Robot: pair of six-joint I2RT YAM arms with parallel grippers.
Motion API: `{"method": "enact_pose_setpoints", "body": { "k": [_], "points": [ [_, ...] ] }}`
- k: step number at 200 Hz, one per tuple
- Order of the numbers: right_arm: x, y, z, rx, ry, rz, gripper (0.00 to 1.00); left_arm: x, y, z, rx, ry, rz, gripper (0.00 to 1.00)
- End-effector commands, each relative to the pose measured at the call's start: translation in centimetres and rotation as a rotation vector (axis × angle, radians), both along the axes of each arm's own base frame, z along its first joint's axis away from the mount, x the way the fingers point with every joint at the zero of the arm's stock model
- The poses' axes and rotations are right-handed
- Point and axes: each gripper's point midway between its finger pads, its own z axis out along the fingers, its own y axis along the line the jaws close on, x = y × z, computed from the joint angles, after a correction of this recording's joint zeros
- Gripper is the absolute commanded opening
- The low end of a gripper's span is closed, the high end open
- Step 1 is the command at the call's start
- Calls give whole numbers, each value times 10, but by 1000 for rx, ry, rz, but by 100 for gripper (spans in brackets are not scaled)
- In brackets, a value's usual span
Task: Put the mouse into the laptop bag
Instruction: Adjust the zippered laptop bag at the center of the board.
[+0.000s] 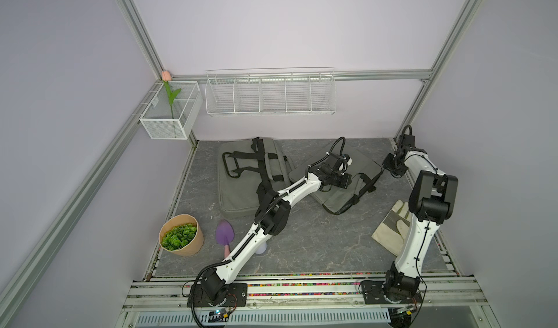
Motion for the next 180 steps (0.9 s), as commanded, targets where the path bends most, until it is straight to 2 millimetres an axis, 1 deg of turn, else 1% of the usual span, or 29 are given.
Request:
{"method": "enact_pose_setpoints", "body": {
  "k": [1, 28, 56, 69, 82, 105, 152, 166, 180],
  "points": [
    [-5, 1, -16, 5, 47, 25, 37, -5, 13, -56, 77, 94, 15, 7],
    [-3, 2, -22, -6, 54, 35, 38, -5, 15, -57, 79, 94, 18, 6],
    [1, 0, -17, -25, 36, 40, 38, -6, 16, -59, 85, 100, 17, 6],
    [3, 0, -18, -27, 41, 47, 37, -6, 17, -60, 85, 102, 20, 6],
    [3, 2, -20, -25, 54, 55, 32, -6, 18, -61, 84, 106, 22, 6],
    [-3, 6, -24, -30, 66, 58, 19, -7, 17, -60, 80, 111, 23, 6],
    [-11, 5, -26, -47, 82, 63, 11, -9, 19, -54, 81, 108, 20, 6],
    [-14, 7, -26, -42, 88, 61, 7, -9, 20, -54, 81, 107, 24, 6],
    [-20, 7, -26, -46, 97, 53, 7, -9, 19, -53, 73, 112, 25, 6]
  ]
}}
